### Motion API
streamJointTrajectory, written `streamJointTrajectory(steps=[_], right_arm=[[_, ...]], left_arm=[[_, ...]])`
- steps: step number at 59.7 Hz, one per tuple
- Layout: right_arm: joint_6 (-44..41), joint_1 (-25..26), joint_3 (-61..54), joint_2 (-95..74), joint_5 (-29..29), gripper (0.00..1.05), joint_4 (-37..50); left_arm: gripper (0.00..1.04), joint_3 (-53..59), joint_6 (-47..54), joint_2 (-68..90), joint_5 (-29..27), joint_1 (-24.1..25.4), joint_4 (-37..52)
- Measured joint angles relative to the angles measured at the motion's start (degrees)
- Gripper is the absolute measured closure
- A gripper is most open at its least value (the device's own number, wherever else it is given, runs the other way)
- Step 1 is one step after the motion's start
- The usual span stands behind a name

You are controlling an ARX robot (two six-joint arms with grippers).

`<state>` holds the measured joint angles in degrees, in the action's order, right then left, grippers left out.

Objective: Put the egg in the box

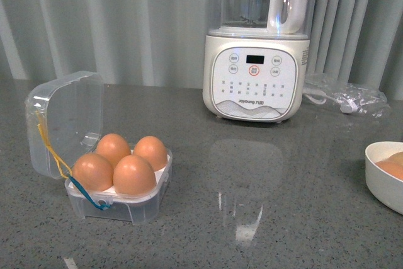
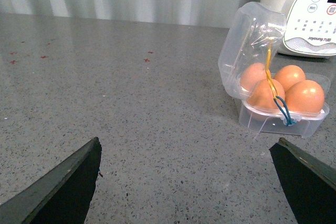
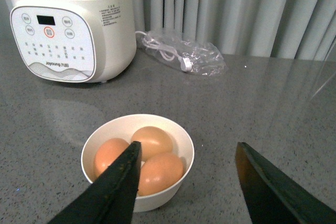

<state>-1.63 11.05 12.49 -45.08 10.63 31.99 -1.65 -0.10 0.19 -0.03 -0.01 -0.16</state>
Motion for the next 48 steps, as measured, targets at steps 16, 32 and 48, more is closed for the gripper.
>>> streamJointTrajectory(steps=[16,32,48], right_arm=[[1.0,-4.6,-6.0,8.8,-4.4,1.01,-2.8],[1.0,-10.8,-8.7,15.7,-10.2,1.01,-6.8],[1.0,-10.8,-12.0,22.8,-10.6,1.01,-10.0]], left_arm=[[0.07,0.0,0.0,0.0,0.0,0.0,0.0],[0.07,0.0,0.0,0.0,0.0,0.0,0.0],[0.07,0.0,0.0,0.0,0.0,0.0,0.0]])
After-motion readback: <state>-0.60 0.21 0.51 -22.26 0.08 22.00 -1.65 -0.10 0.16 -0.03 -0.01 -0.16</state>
